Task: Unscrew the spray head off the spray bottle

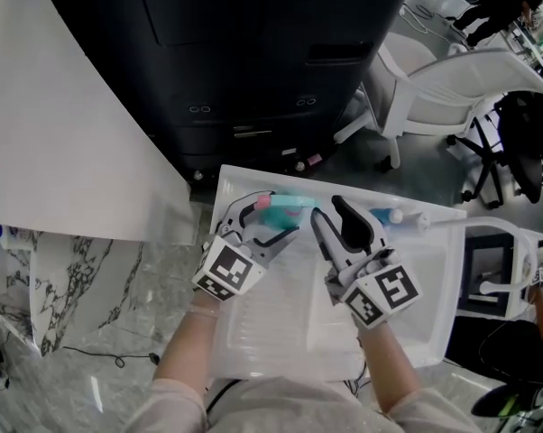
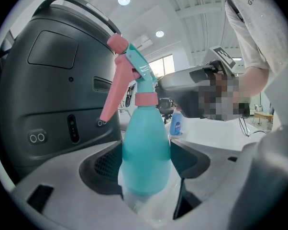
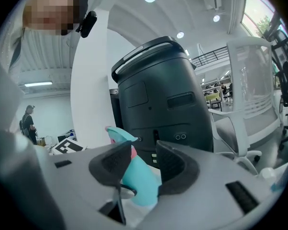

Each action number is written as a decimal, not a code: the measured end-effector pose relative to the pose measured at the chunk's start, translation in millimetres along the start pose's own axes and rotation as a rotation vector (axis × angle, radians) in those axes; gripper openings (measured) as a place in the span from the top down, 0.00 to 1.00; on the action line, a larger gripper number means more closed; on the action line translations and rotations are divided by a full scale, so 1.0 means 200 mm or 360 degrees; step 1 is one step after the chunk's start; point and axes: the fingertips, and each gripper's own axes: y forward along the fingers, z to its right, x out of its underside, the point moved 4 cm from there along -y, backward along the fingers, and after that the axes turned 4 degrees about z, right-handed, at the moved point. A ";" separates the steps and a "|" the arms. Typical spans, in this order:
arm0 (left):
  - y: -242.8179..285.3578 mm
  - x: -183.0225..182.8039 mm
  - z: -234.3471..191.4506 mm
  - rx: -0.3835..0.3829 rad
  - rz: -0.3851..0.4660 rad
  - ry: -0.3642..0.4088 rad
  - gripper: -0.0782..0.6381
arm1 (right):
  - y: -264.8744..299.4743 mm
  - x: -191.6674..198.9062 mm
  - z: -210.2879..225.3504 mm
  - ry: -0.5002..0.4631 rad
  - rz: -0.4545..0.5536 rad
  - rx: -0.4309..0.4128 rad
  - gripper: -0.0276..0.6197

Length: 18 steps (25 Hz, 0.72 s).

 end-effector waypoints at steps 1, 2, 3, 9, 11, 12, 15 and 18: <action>0.00 0.00 0.00 -0.0001 -0.0001 -0.0001 0.45 | 0.00 0.00 -0.01 -0.0013 0.0005 -0.0002 0.70; 0.00 0.00 0.00 -0.0001 -0.0001 -0.0001 0.45 | 0.00 -0.01 -0.03 -0.0041 0.0014 -0.0008 0.70; 0.00 0.00 0.00 -0.0002 0.0000 -0.0002 0.45 | -0.01 -0.01 -0.06 -0.0077 0.0032 -0.0017 0.70; 0.00 0.00 0.00 -0.0007 -0.0001 -0.0005 0.45 | 0.01 0.02 -0.27 -0.0182 0.0054 -0.0157 0.67; 0.00 0.00 0.00 -0.0009 -0.0003 -0.0005 0.45 | 0.05 0.04 -0.26 -0.0171 0.0021 -0.0121 0.60; 0.00 0.00 0.00 -0.0010 -0.0005 -0.0003 0.45 | 0.07 0.04 -0.24 -0.0169 0.0000 -0.0096 0.60; 0.00 0.00 0.00 -0.0012 -0.0007 -0.0004 0.45 | 0.13 0.06 -0.22 -0.0252 -0.0072 -0.0058 0.62; 0.00 0.00 0.00 -0.0012 -0.0006 -0.0008 0.45 | 0.18 0.06 -0.21 -0.0404 -0.0107 -0.0055 0.65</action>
